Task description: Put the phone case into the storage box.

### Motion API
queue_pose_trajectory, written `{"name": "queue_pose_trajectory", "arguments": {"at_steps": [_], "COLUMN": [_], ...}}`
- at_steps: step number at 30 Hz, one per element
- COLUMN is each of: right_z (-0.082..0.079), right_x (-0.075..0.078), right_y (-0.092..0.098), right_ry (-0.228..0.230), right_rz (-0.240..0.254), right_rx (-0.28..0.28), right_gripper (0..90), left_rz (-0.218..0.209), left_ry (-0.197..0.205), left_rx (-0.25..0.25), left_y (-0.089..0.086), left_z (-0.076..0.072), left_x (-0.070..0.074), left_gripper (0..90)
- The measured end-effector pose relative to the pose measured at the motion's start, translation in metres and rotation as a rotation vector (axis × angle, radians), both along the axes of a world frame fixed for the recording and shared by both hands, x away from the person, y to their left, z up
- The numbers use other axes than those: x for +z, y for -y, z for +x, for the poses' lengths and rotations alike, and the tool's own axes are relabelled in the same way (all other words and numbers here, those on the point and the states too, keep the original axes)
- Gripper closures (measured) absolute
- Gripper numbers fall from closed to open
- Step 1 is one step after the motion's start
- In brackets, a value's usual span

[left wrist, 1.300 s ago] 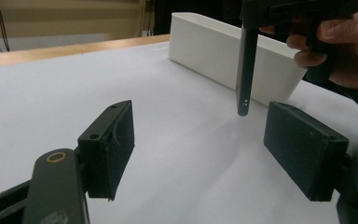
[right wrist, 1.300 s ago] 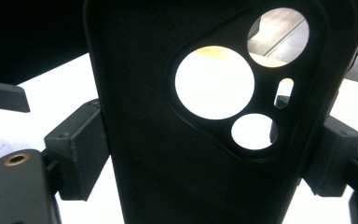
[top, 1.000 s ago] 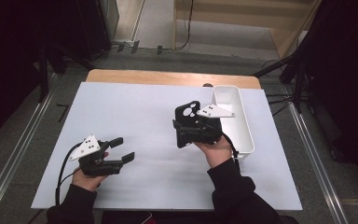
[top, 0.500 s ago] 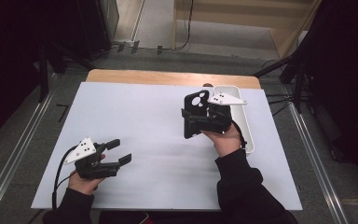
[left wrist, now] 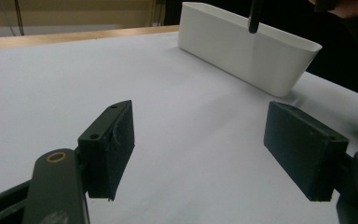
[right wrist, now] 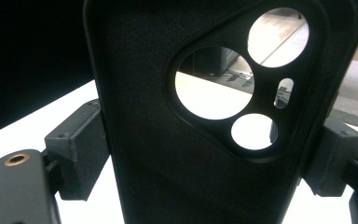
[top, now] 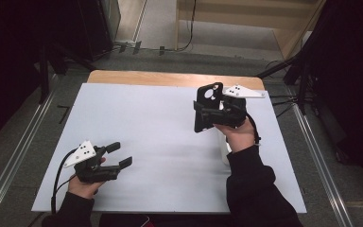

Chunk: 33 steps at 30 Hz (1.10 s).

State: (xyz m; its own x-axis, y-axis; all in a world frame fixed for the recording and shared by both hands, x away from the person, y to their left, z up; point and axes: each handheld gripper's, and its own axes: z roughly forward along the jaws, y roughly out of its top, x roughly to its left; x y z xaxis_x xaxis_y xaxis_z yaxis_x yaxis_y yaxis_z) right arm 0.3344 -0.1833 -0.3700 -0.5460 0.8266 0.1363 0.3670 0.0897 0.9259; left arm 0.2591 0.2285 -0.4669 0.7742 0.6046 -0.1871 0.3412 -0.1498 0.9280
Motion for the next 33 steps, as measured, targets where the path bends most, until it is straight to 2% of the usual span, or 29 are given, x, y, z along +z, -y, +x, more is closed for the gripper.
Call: {"name": "queue_pose_trajectory", "arguments": {"at_steps": [8,15,26,33], "right_z": [-0.002,-0.002,0.001,0.001], "right_x": [0.011,0.015,0.017,0.017], "right_y": [0.014,0.027,0.044,0.057], "right_ry": [0.020,0.016,0.013,0.015], "right_rz": [-0.008,0.005,0.005,0.006], "right_rx": [-0.026,-0.055,-0.097,-0.146], "right_gripper": [13.5,13.5,13.5,13.5], "left_rz": [0.001,0.001,-0.002,-0.009], "left_ry": [-0.004,-0.004,-0.004,-0.001], "left_rx": [-0.002,-0.003,-0.004,0.000], "left_y": [-0.001,-0.001,-0.001,-0.002], "left_z": [0.000,0.001,0.000,0.000], "left_x": [0.000,0.000,0.001,0.001], "left_gripper": [24.2,24.2,24.2,24.3]}}
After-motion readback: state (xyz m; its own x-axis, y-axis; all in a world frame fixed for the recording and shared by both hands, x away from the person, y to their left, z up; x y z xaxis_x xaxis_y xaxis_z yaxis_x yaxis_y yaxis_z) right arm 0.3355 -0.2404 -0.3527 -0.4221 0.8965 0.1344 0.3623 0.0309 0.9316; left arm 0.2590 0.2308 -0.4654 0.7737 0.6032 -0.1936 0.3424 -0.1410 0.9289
